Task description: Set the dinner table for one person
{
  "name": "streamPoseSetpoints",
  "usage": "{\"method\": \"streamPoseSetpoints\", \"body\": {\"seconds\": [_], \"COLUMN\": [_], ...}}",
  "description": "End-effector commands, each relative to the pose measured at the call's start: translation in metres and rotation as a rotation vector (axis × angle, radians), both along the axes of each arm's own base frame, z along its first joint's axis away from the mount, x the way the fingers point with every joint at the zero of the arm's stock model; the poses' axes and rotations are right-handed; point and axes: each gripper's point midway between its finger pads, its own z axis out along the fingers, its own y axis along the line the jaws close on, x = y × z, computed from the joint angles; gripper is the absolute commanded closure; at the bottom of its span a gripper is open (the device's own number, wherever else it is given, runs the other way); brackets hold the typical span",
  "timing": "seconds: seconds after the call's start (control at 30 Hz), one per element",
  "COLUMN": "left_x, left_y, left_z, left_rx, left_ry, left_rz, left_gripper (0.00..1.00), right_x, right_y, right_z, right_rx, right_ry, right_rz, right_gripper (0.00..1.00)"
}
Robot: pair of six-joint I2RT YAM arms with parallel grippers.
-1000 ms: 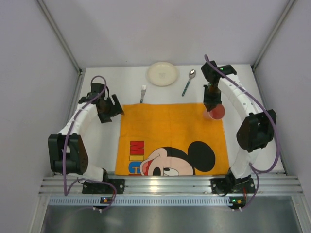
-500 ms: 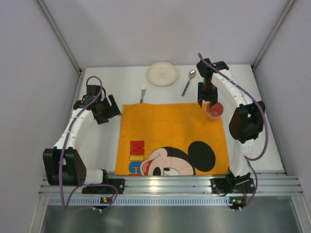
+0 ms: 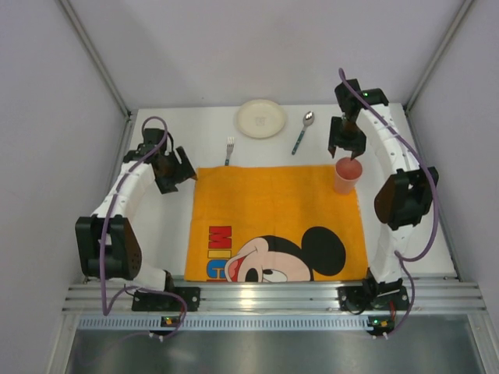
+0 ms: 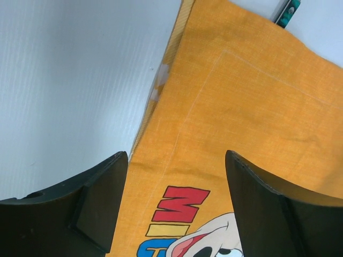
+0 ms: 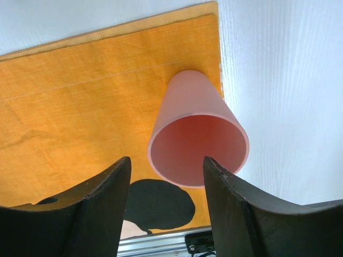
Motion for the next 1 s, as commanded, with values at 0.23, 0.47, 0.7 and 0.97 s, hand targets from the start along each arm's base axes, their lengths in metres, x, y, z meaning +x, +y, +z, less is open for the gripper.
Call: {"method": "streamPoseSetpoints", "body": {"seconds": [0.23, 0.47, 0.7, 0.97], "left_x": [0.105, 0.166, 0.182, 0.192], "left_y": [-0.029, -0.091, -0.113, -0.105], "left_z": [0.051, 0.006, -0.038, -0.072], "left_rx": [-0.025, 0.088, 0.360, 0.425], "left_ry": [-0.205, -0.172, -0.097, -0.072], "left_rz": [-0.058, -0.274, -0.341, -0.337], "left_gripper": [0.21, 0.21, 0.21, 0.26], "right_x": [-0.031, -0.050, -0.083, -0.070], "right_y": [-0.013, -0.014, -0.027, -0.036], "right_z": [0.075, 0.083, 0.064, 0.071], "right_rx": [0.024, 0.049, 0.029, 0.002], "right_ry": [-0.133, -0.224, -0.186, -0.185], "right_rz": [-0.009, 0.014, -0.001, -0.025], "right_gripper": [0.43, 0.44, 0.44, 0.46]}}
